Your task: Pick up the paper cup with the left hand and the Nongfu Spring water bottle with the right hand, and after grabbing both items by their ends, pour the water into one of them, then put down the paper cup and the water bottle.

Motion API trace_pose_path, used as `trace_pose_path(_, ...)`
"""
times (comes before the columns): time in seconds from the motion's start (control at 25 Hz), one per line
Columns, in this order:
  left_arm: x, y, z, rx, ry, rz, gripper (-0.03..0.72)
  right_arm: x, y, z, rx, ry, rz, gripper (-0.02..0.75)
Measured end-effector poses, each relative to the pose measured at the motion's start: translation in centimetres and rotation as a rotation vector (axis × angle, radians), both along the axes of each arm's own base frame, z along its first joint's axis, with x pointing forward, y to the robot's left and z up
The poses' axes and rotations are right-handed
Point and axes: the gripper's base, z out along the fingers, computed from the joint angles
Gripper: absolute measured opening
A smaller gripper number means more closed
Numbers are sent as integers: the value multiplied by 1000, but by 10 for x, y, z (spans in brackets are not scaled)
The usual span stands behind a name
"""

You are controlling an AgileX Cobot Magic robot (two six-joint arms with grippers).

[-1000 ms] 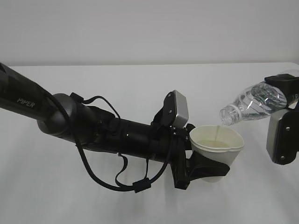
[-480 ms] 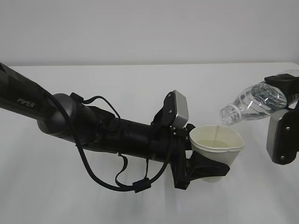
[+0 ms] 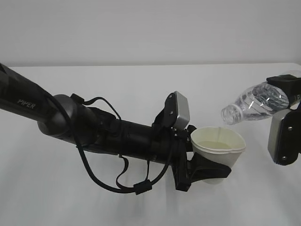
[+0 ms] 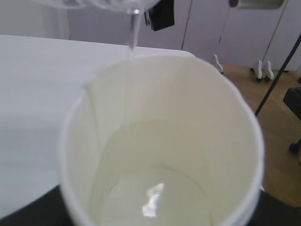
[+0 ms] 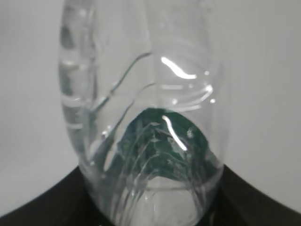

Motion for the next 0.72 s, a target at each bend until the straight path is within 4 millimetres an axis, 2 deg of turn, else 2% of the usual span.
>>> trace_pose_path(0.72,2,0,1,-16,10,21,424,0,0,0,176,46,-54,405)
